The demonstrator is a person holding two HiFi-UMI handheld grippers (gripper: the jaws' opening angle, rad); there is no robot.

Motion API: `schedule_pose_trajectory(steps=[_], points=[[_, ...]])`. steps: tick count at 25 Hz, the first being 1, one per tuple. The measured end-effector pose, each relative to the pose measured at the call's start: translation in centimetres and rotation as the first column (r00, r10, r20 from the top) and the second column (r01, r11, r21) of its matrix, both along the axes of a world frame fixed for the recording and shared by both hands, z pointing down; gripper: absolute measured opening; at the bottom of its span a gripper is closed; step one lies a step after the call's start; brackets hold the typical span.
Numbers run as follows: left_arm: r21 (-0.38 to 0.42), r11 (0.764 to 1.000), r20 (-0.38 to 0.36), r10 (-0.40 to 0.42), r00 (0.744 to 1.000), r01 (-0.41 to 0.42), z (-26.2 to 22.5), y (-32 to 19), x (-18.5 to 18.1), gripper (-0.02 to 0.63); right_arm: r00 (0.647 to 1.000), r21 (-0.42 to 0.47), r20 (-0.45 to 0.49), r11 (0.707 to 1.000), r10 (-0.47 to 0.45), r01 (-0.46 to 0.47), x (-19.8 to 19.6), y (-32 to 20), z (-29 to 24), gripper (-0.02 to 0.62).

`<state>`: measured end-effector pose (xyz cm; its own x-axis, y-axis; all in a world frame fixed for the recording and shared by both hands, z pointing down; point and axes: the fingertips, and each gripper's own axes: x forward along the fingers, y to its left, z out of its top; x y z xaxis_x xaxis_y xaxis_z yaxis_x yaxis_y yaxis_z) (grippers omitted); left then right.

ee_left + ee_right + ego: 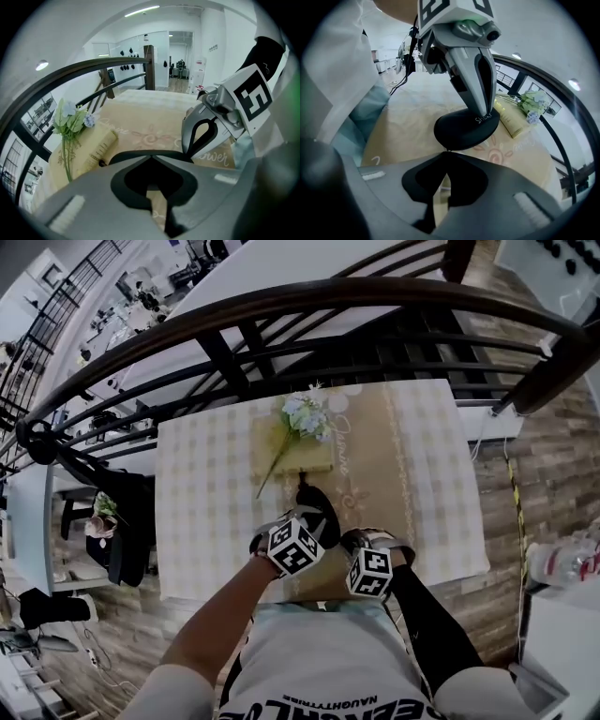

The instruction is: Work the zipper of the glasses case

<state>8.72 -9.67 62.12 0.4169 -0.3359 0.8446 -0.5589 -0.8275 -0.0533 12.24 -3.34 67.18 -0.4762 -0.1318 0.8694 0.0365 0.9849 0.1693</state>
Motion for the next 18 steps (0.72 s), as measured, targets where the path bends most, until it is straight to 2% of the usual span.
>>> schedule_pose_trajectory(steps=[4,10,14,18], points=[[0.015,1.0,0.013,-0.028,1.0,0.028,0.0,0.1,-0.2,0.003,1.0,-0.014,0.002,1.0,0.018,-0.018,-0.4,0.9,-0.1,0.029],[0.028,0.998,0.0,-0.056,0.998,0.056,-0.2,-0.1,-0.2,0.002,0.994,-0.065,0.051,0.994,0.094,-0.091,-0.3,0.9,-0.5,0.029],[0.035,0.998,0.007,-0.051,0.999,0.051,-0.1,0.1,-0.4,0.002,0.991,-0.094,0.072,0.99,0.108,-0.101,0.2,0.7,-0.8,0.029],[0.009,1.0,0.053,-0.018,0.998,0.018,-0.2,1.0,0.0,0.003,0.989,-0.091,0.068,0.988,0.134,-0.128,1.4,0.2,-1.0,0.029]])
